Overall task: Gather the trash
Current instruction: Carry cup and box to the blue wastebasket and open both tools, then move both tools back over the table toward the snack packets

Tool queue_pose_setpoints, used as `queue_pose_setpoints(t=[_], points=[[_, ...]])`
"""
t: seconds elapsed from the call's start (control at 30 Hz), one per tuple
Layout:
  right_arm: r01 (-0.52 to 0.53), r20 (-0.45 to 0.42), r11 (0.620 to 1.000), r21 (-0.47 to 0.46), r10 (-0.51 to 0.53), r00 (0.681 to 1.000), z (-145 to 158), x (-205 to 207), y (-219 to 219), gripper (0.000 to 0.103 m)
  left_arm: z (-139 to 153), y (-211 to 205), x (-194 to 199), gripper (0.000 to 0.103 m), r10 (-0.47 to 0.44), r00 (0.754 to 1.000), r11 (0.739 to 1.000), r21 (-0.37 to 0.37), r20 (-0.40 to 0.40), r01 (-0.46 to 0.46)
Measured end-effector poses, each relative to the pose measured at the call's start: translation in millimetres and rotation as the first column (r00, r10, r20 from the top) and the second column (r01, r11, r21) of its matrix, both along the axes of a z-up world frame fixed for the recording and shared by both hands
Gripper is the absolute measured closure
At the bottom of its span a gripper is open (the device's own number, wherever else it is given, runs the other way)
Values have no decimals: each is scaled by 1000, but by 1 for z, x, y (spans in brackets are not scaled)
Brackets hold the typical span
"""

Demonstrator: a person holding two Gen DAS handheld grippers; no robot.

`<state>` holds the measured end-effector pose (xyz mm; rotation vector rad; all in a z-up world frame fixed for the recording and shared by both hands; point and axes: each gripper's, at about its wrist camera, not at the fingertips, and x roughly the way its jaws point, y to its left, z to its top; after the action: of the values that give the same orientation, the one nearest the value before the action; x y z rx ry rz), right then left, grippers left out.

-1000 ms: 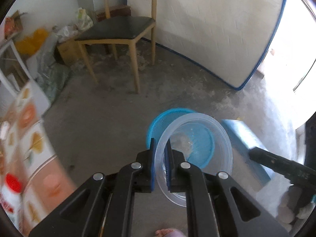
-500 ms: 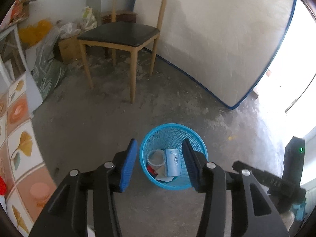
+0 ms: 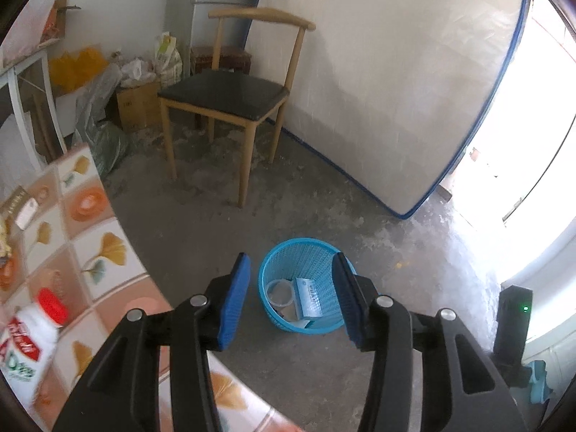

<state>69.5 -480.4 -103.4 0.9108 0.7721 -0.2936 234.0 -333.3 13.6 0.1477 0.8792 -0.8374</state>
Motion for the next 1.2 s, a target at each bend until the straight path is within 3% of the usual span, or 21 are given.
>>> queue_pose_setpoints(t=[0.27, 0.4, 0.6, 0.67, 0.87, 0.97, 1.07, 1.2], points=[[-114, 74, 993, 4, 114, 991, 30, 17, 35, 24, 53, 78, -4, 56, 77, 997, 997, -13, -6, -77], [-195, 95, 981, 3, 194, 976, 43, 32, 61, 24, 70, 126, -2, 56, 135, 991, 991, 18, 23, -135], [-320, 102, 947, -3, 319, 942, 62, 56, 97, 24, 88, 207, 11, 52, 255, 957, 955, 120, 137, -271], [-360, 98, 933, -15, 360, 928, 69, 63, 110, 24, 92, 238, 20, 52, 300, 945, 939, 134, 134, -317], [-473, 94, 879, -68, 477, 874, 95, 93, 152, 24, 96, 325, 49, 52, 436, 897, 891, 101, 78, -442], [-532, 85, 841, -95, 540, 838, 107, 113, 174, 24, 95, 349, 60, 52, 459, 888, 884, 78, 41, -460], [-604, 79, 789, -117, 613, 786, 120, 142, 203, 24, 88, 367, 70, 52, 463, 886, 881, 104, 13, -462], [-690, 99, 720, -69, 693, 714, 133, 183, 235, 24, 79, 380, 79, 52, 467, 884, 876, 129, 9, -464]])
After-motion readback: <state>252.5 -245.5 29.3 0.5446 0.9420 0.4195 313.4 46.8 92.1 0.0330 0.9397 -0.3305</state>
